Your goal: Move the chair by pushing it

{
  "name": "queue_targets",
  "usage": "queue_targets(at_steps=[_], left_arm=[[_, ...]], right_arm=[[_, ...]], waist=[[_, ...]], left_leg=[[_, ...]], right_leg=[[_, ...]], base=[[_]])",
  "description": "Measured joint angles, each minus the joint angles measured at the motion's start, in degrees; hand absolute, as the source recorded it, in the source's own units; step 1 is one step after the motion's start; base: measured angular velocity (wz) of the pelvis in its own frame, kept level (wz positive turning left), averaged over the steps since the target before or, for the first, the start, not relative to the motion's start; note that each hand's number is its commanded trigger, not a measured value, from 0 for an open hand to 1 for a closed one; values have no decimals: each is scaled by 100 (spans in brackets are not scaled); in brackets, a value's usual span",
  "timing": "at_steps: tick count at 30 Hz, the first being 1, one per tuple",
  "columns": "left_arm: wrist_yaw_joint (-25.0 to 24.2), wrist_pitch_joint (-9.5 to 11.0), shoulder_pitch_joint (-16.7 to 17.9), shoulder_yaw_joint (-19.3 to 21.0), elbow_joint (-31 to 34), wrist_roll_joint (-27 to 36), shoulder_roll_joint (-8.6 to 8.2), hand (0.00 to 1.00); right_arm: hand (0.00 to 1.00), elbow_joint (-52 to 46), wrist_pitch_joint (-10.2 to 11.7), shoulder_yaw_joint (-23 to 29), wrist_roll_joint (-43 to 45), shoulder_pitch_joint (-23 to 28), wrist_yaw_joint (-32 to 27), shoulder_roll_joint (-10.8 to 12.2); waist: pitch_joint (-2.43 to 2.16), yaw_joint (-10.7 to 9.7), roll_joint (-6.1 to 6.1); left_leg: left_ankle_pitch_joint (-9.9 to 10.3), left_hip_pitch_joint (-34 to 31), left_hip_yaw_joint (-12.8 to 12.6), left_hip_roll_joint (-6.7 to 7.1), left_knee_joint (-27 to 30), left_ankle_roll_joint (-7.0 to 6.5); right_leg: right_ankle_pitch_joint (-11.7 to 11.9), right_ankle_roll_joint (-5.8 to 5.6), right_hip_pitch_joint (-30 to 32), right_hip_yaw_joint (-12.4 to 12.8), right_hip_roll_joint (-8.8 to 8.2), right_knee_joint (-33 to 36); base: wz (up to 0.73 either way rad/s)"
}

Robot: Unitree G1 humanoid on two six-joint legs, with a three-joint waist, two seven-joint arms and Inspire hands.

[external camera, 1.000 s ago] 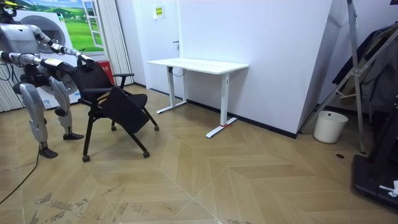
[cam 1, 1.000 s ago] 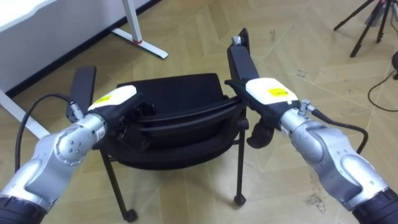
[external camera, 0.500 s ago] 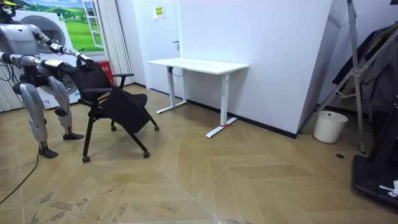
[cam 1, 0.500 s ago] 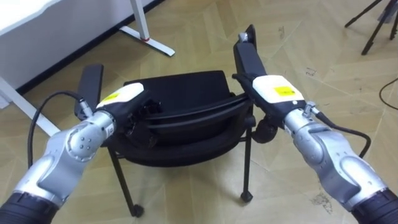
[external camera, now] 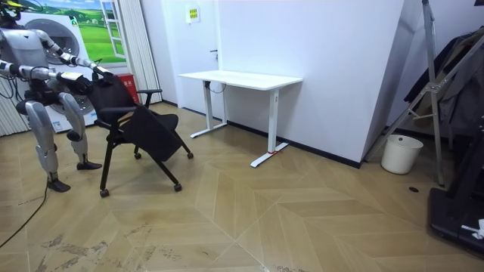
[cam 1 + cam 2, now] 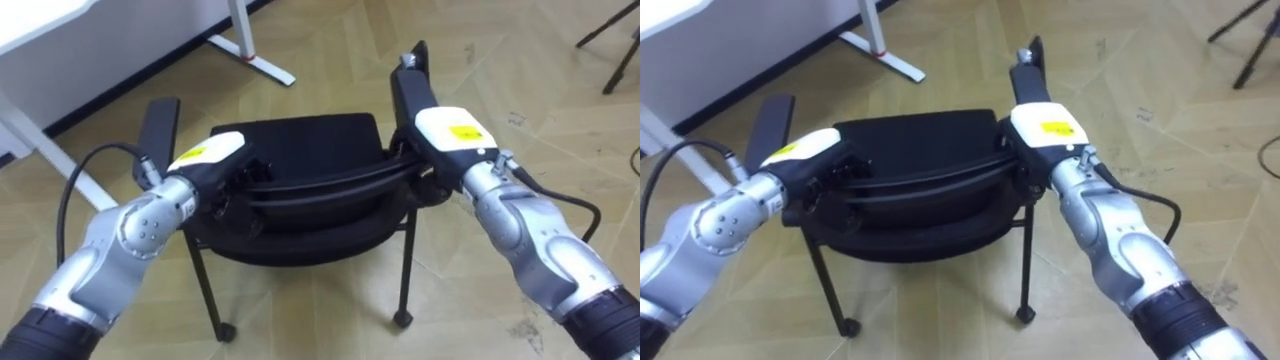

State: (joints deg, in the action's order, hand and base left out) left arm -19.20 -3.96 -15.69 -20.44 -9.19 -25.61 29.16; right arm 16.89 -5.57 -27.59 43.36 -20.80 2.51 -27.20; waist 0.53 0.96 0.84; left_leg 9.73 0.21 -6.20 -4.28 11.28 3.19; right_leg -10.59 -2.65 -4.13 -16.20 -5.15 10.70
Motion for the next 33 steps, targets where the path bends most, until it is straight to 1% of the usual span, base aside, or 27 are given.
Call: queue_targets(at_steps=[1, 7, 15, 18, 23, 25, 27, 29, 30, 31, 32, 33], left_arm=[[0, 1, 0, -9, 12, 0, -1, 100], [0, 12, -18, -10, 21, -1, 3, 100], [-13, 14, -41, -3, 22, -10, 4, 100], [-12, 14, -41, -6, 13, -11, -2, 100], [-2, 30, -41, -7, 9, -88, -16, 100], [8, 81, -55, -8, -38, -106, -19, 100], [7, 150, -121, -10, -132, -121, -36, 100], [6, 172, -192, -9, -182, -157, -70, 100], [7, 238, -279, -9, -323, -155, -89, 100], [7, 301, -377, -13, -523, -158, -142, 100], [9, 353, -452, -36, -659, -163, -169, 100], [31, 440, -595, -113, -925, -159, -204, 100]], right_arm=[[100, 1, 1, 0, 33, 0, -16, -1], [100, 13, 8, 0, 73, 0, -55, 0], [100, 14, 29, 18, 98, 0, -72, 0], [100, 70, 75, 15, 94, 0, -132, 1], [100, 131, 101, 2, 62, 3, -208, 9], [100, 211, 114, -6, 69, 3, -264, 43], [100, 266, 139, -5, 75, 3, -316, 42], [100, 298, 166, 21, 92, -7, -334, 43], [100, 434, 230, 37, 69, -68, -374, 44], [100, 591, 305, 39, -8, -128, -413, 59], [100, 683, 318, 39, -13, -149, -443, 82], [100, 876, 333, 37, 9, -206, -498, 159]], waist=[[3, 0, -4], [16, 0, -25], [16, -53, -25], [17, -64, -25], [34, -54, -53], [57, -74, -90], [69, -71, -110], [82, -75, -129], [90, -69, -139], [96, -72, -146], [101, -77, -154], [115, -52, -166]], left_leg=[[0, 0, 15, 1, -9, 0], [0, -14, 25, 0, -13, 0], [-1, -72, 76, 0, 10, 1], [0, -70, 85, 0, 14, 1], [-1, -49, 96, 0, 14, 1], [-1, -37, 158, 1, 32, 2], [-1, -70, 169, -4, 74, 1], [1, -200, 170, -11, 248, 2], [1, -296, 175, -20, 391, 3], [1, -374, 168, -41, 546, 3], [2, -403, 159, -49, 628, 3], [15, -461, 122, -91, 826, 19]], right_leg=[[0, 0, -8, -36, 0, -1], [0, 0, -5, -67, 2, -8], [0, 0, 10, -119, 0, -10], [0, 0, -2, -127, 1, -9], [0, 0, -28, -127, 1, -9], [-1, -1, -81, -210, -1, -6], [-2, -3, -74, -266, -4, 7], [-2, -2, -32, -264, -7, 29], [-2, -2, 2, -260, -8, 59], [-4, 0, 19, -274, -6, 115], [-12, 15, 9, -273, -4, 134], [-65, 83, 16, -270, -1, 254]], base=[[8], [1], [3], [0], [1], [13], [9], [6], [7], [8], [7], [10]])
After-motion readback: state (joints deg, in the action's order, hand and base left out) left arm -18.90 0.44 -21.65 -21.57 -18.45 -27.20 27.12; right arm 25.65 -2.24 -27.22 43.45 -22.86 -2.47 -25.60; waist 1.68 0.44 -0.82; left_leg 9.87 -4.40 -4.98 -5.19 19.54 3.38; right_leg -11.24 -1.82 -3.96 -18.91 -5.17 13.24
